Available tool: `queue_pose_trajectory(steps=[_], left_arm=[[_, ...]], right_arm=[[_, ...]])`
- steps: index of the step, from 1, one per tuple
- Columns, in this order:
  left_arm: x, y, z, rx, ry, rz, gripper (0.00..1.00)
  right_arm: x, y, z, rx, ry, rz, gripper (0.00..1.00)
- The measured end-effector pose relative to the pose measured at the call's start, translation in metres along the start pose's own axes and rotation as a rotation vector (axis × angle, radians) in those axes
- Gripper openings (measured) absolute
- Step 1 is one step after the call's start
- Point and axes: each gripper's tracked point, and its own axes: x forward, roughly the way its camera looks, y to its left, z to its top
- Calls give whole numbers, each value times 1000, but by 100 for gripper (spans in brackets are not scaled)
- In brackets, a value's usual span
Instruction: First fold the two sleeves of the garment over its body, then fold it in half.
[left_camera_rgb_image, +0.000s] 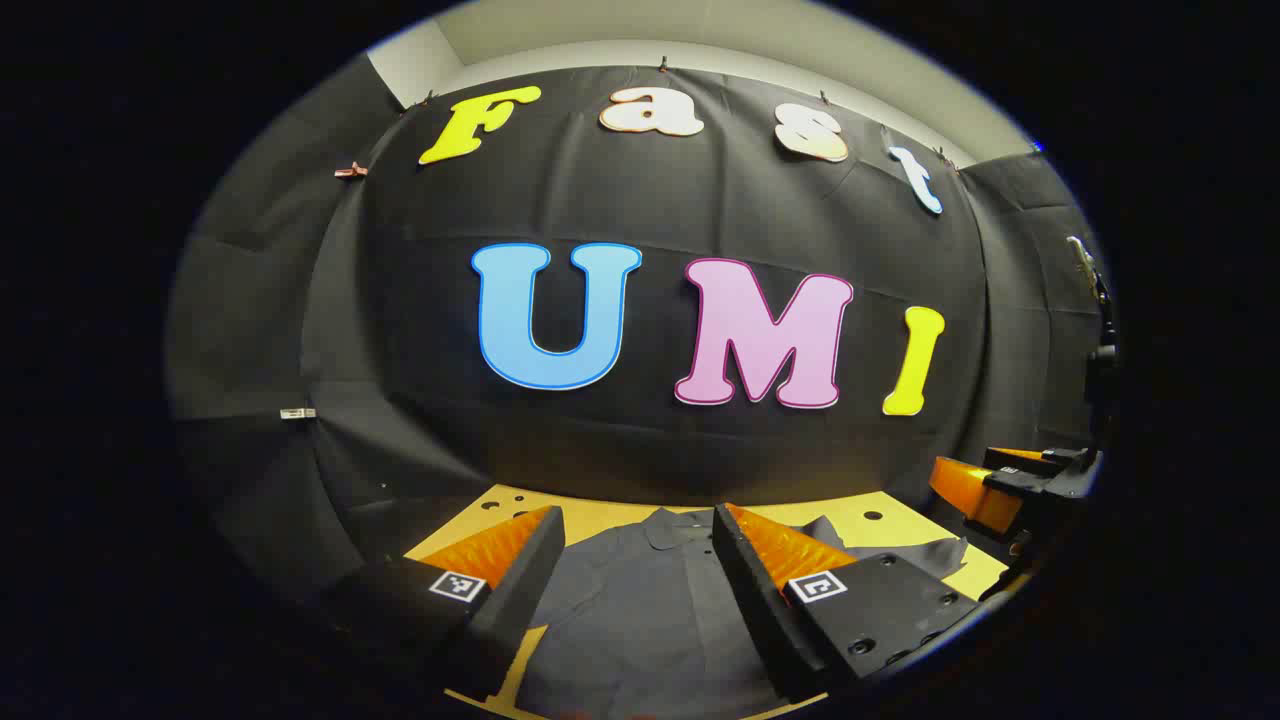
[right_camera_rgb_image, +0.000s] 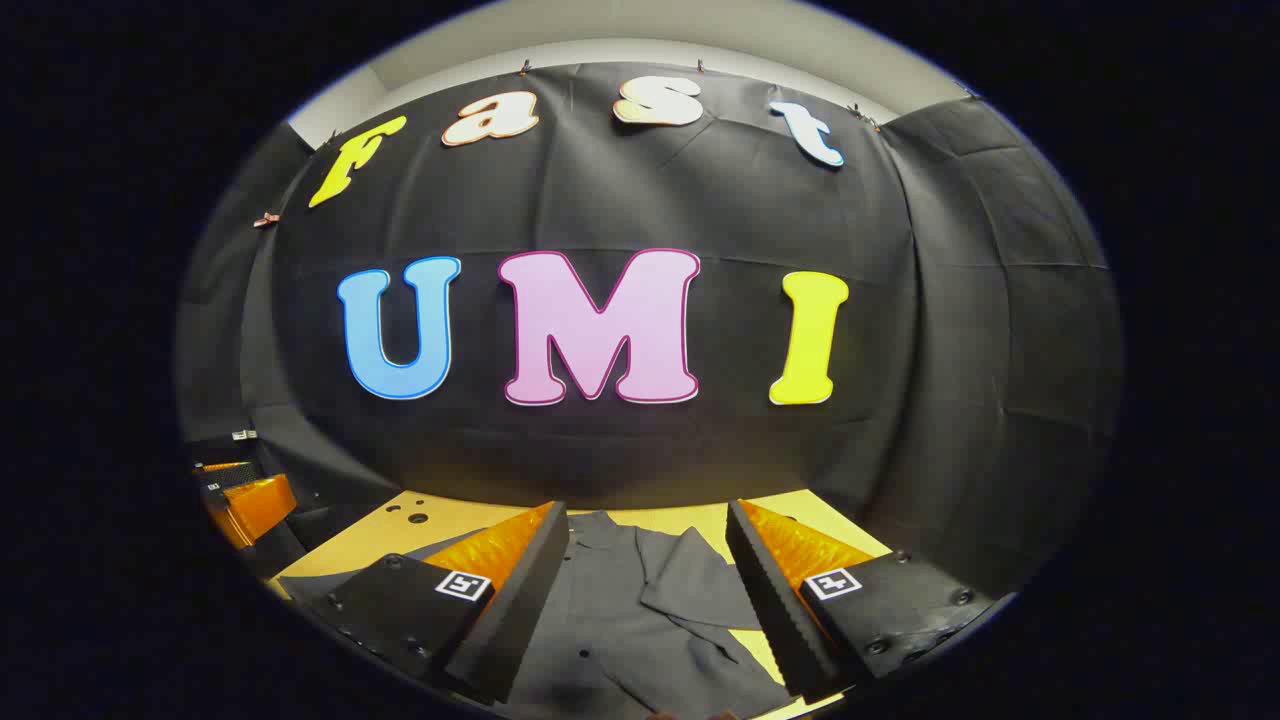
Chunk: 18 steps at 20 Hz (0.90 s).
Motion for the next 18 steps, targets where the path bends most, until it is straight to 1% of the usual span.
queue_pose_trajectory(steps=[3,6,9,11,14,18], left_arm=[[2,0,0,9,4,10,94],[5,1,-1,28,2,23,94],[13,5,0,40,8,34,94],[17,7,1,46,10,37,94],[18,2,-4,64,18,40,94],[24,-1,-10,61,40,45,94]], right_arm=[[6,-3,-3,0,14,-2,98],[12,-1,-3,29,33,10,97],[16,-5,-4,-2,24,11,97],[23,-6,-9,-1,40,15,98],[32,-18,-20,4,67,1,97],[45,-39,-33,0,94,-32,98]])
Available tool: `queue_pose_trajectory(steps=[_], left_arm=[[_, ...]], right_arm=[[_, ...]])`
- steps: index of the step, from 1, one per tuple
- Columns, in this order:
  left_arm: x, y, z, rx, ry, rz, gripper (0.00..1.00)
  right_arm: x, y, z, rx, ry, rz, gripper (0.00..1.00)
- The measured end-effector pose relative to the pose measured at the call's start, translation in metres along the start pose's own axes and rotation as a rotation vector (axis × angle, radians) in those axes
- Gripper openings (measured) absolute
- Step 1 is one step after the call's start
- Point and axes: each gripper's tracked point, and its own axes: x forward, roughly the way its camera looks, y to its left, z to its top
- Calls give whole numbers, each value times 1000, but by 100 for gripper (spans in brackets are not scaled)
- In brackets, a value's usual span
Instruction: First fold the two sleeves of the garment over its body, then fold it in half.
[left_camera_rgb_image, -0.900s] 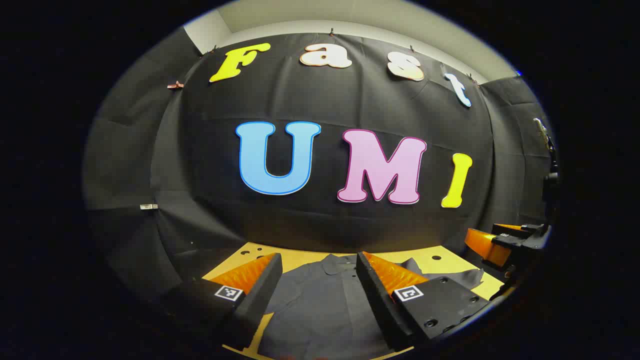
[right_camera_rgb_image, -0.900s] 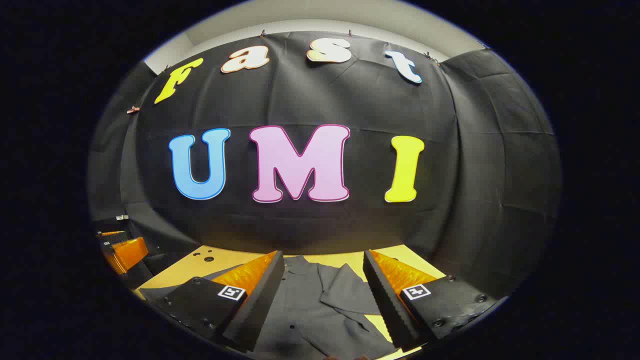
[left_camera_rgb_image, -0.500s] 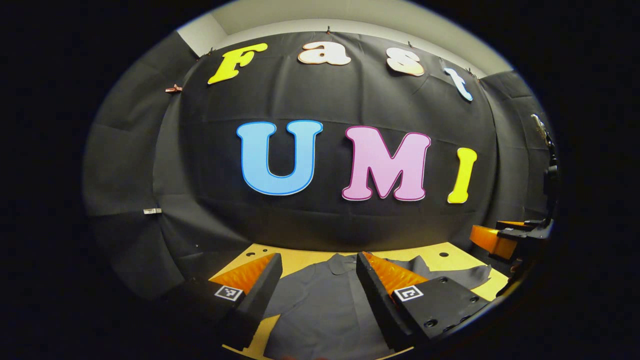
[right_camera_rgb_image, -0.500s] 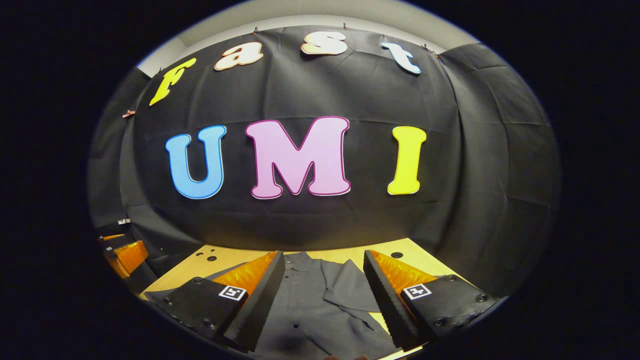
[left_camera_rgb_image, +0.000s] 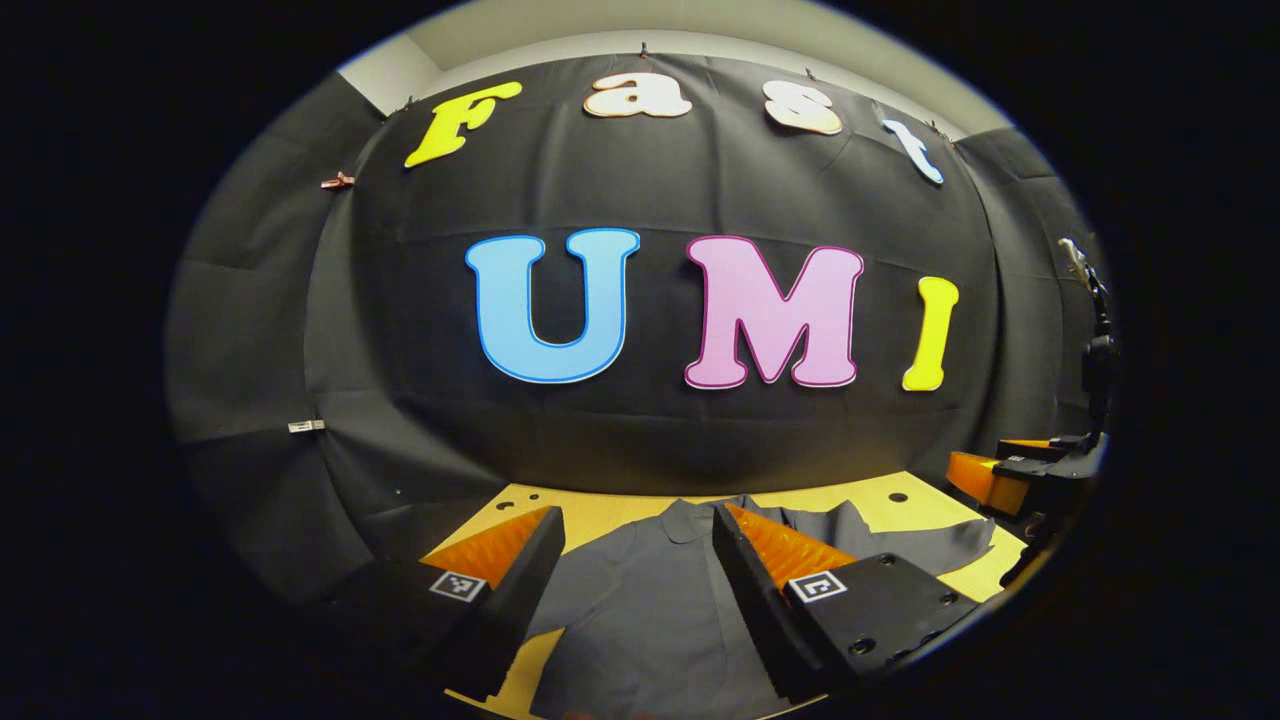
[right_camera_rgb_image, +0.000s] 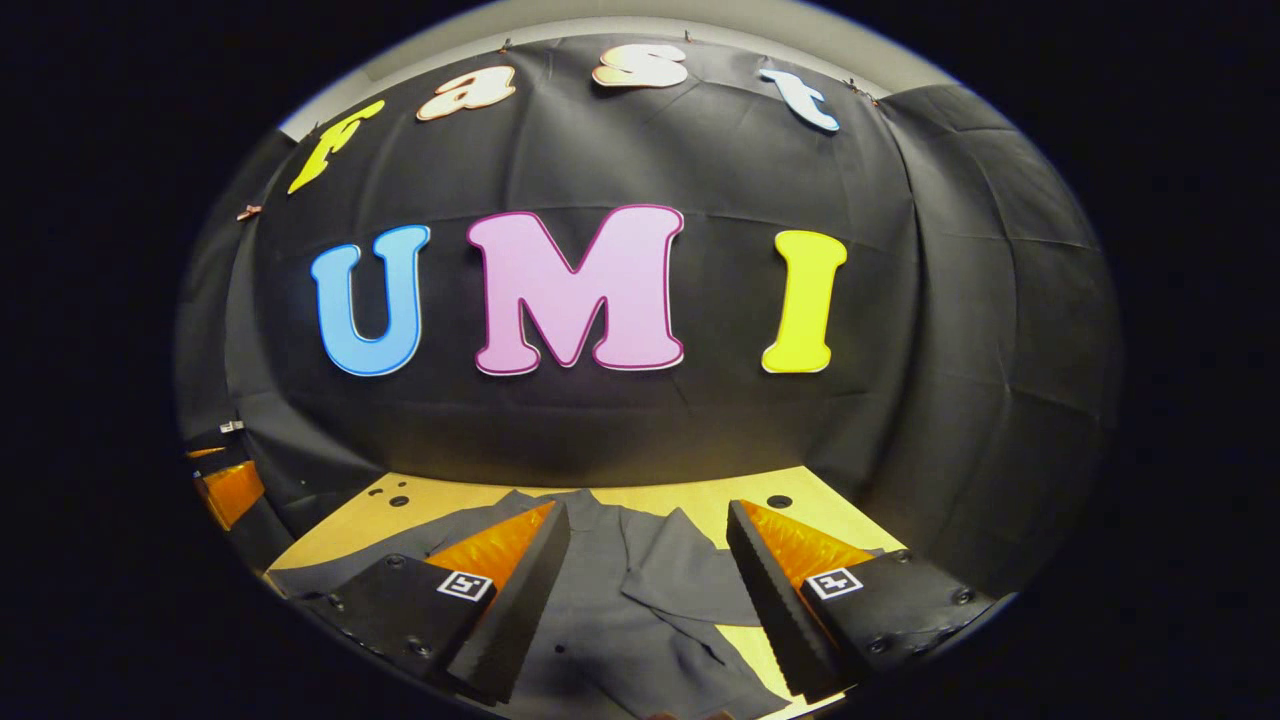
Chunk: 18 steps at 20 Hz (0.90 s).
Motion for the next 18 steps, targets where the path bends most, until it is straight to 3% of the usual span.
queue_pose_trajectory(steps=[7,11,18], left_arm=[[10,-2,-30,-26,87,40,94],[16,-10,-33,-18,114,48,94],[28,-37,-55,3,202,51,94]], right_arm=[[33,-67,-36,3,101,-106,98],[58,-116,-66,79,168,-171,98],[103,-224,-139,133,315,-365,98]])
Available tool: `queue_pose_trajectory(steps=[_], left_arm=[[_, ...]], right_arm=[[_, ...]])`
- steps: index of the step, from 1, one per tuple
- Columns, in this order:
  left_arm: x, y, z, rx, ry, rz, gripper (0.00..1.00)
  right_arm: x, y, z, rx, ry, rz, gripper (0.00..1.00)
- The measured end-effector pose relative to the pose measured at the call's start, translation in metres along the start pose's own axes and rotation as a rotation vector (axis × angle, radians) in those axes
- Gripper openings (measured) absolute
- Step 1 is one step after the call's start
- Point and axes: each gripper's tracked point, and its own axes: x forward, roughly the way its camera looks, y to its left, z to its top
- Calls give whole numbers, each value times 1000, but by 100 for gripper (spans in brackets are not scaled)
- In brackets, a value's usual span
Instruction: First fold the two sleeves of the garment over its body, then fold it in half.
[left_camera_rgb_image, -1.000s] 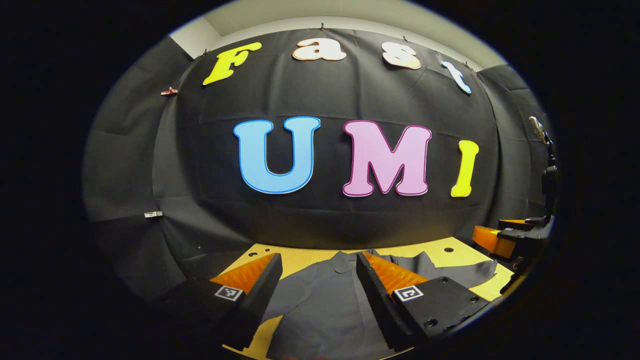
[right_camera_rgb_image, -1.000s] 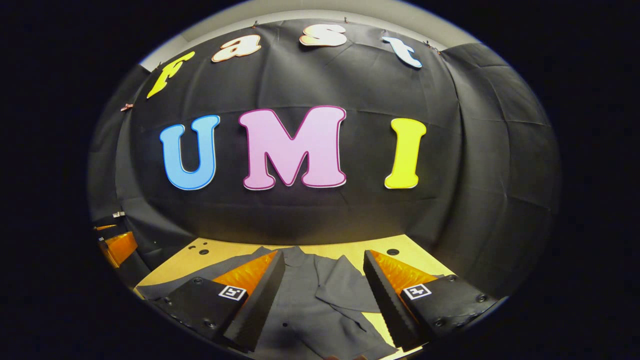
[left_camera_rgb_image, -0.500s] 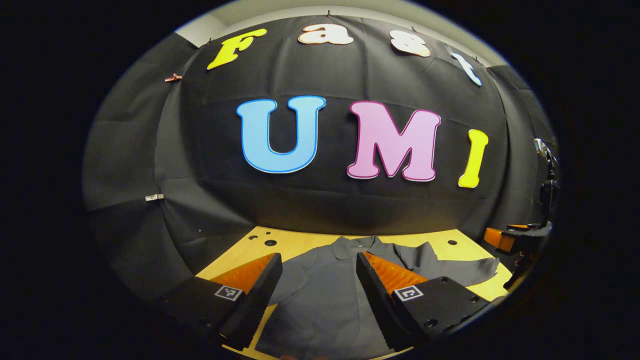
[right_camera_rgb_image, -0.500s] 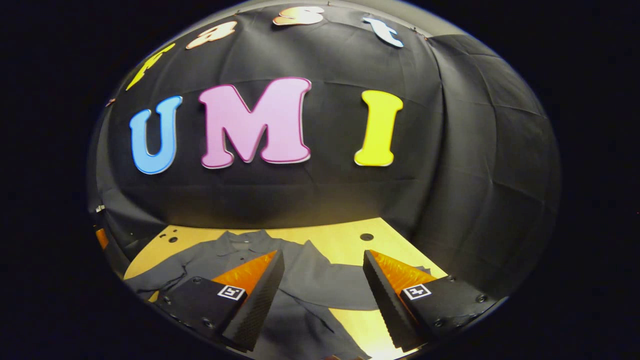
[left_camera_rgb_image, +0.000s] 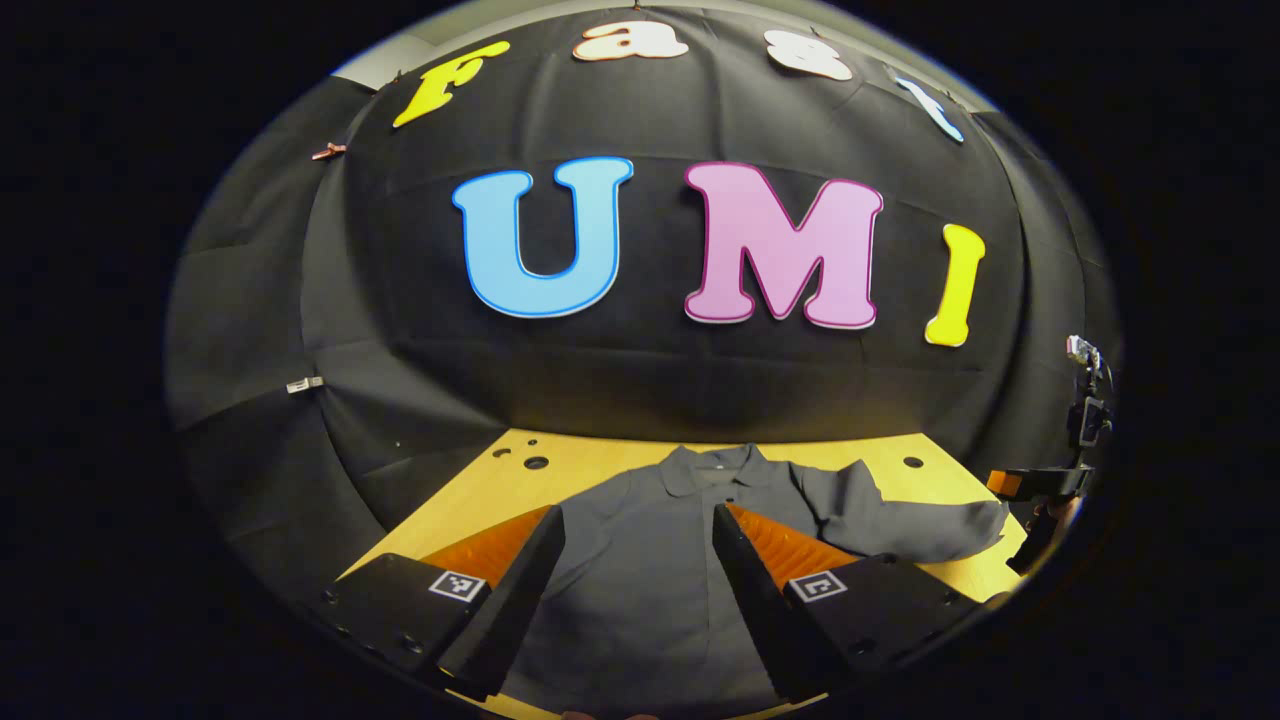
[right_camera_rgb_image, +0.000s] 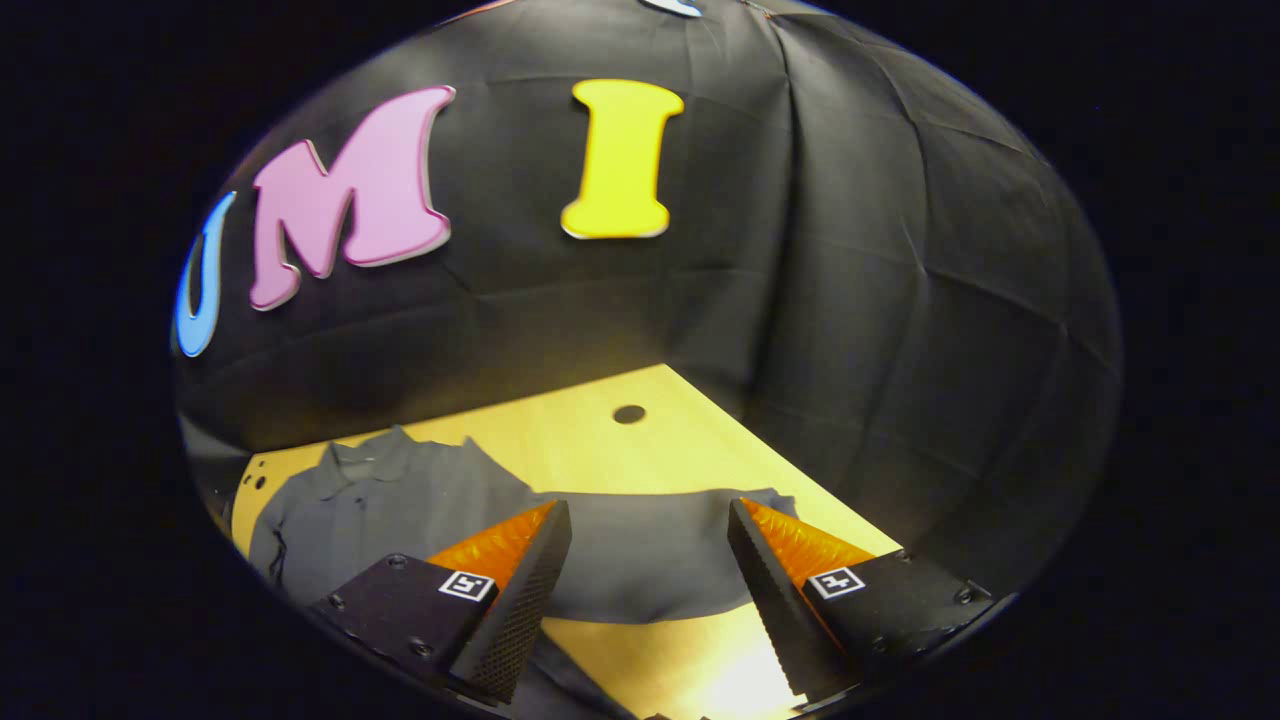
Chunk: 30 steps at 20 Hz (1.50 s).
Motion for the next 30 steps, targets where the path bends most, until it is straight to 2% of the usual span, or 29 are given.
queue_pose_trajectory(steps=[6,8,9,17,22,24,26,27,28,29,30], left_arm=[[-3,-23,-16,11,53,-29,94],[0,-25,-20,12,65,-32,94],[2,-25,-23,11,74,-30,94],[-2,-15,-39,-19,118,8,94],[-3,-14,-45,-19,130,18,95],[-4,-14,-44,-15,126,23,94],[-4,-14,-44,6,116,34,94],[-5,-15,-43,9,112,35,94],[-6,-17,-45,6,110,34,94],[-7,-19,-44,1,108,34,94],[-9,-19,-44,-5,105,34,94]], right_arm=[[55,-48,-26,43,96,-107,98],[69,-53,-35,77,123,-107,98],[76,-54,-39,89,139,-100,98],[115,-104,-71,138,244,-199,98],[127,-104,-98,129,321,-185,99],[131,-104,-100,74,325,-186,99],[128,-102,-97,76,327,-185,99],[127,-99,-92,87,325,-186,94],[129,-94,-95,86,332,-185,80],[130,-90,-96,77,336,-175,78],[132,-85,-95,65,343,-151,72]])
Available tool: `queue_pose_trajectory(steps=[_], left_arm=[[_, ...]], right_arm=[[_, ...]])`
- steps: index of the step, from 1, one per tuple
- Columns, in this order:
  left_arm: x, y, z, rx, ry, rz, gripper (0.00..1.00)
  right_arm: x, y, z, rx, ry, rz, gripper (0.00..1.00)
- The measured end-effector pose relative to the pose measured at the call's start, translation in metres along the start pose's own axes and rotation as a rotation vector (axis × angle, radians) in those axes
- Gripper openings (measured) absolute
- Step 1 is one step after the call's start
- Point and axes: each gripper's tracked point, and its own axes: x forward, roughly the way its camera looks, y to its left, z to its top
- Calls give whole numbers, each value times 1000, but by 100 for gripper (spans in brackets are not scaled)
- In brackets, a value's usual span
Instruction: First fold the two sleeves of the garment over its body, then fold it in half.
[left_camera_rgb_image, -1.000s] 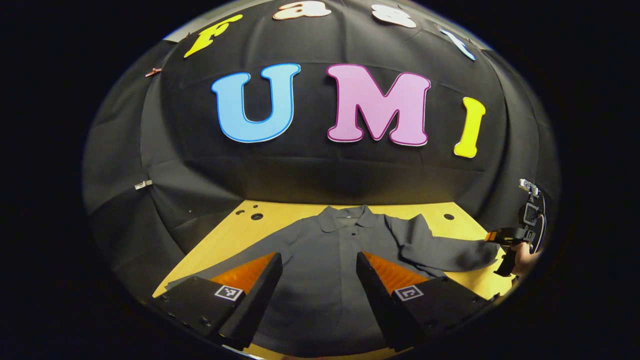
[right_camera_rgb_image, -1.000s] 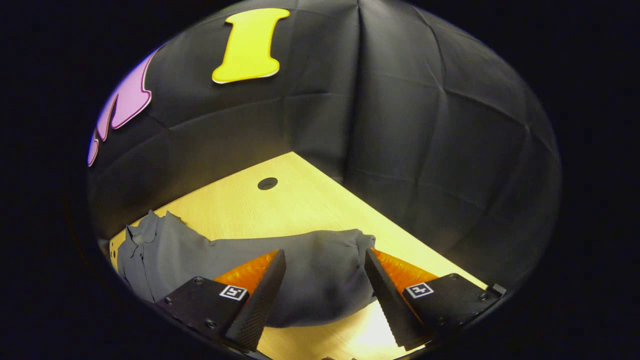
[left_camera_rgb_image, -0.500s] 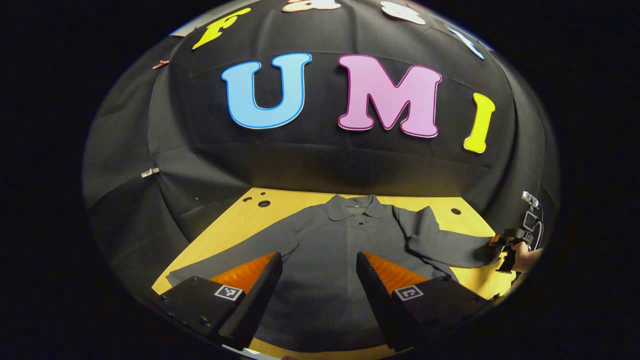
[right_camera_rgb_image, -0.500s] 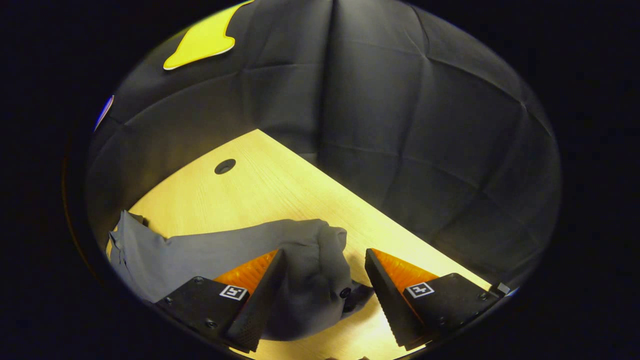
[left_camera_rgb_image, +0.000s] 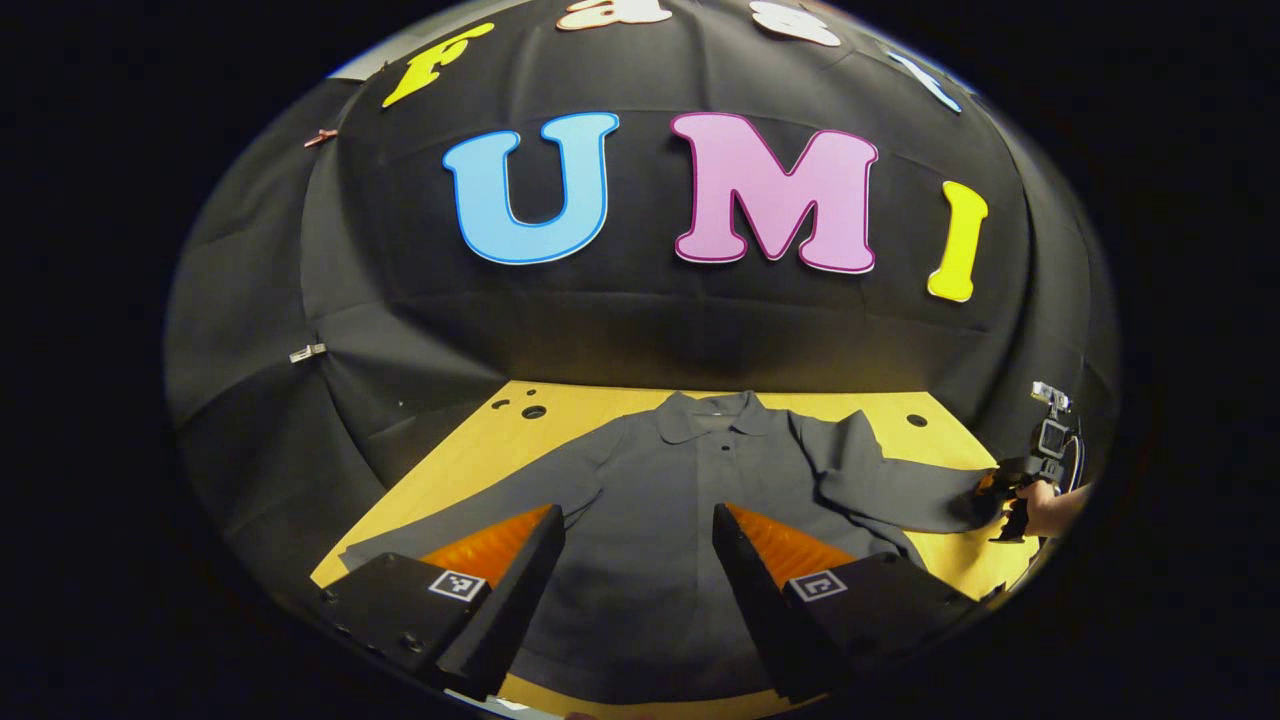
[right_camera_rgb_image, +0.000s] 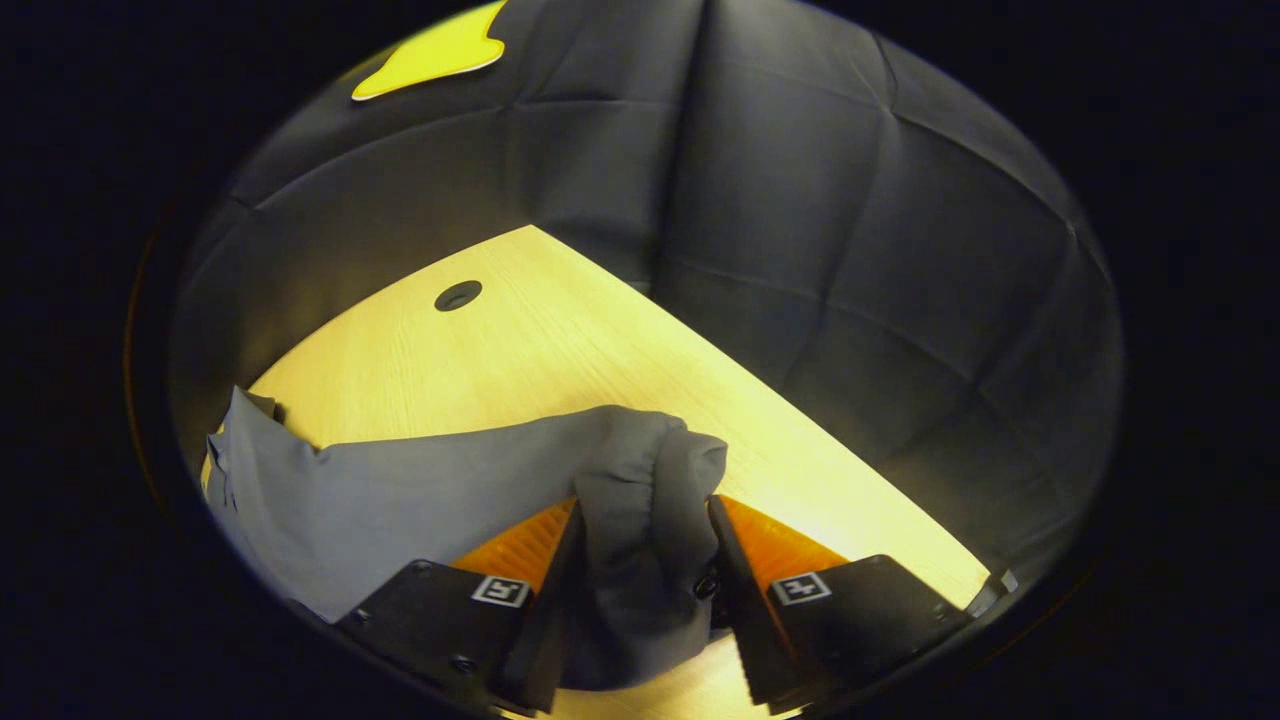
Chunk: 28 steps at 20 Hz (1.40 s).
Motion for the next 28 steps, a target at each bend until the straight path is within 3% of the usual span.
queue_pose_trajectory(steps=[2,4,5,9,16,23,28], left_arm=[[-2,1,-1,-9,-1,5,94],[-4,6,-4,-20,3,17,94],[-5,8,-5,-26,6,24,94],[-9,22,-4,-49,8,49,94],[-10,38,-8,-76,5,56,94],[-14,71,2,-102,-26,69,94],[-19,101,-2,-90,-43,105,94]], right_arm=[[-1,12,-2,-31,5,39,53],[3,15,-3,-54,3,52,18],[0,16,0,-60,7,58,6],[-3,15,3,-26,51,85,5],[-53,36,67,-109,-104,123,5],[-125,118,120,-198,-218,237,5],[-163,197,123,-314,-250,325,5]])
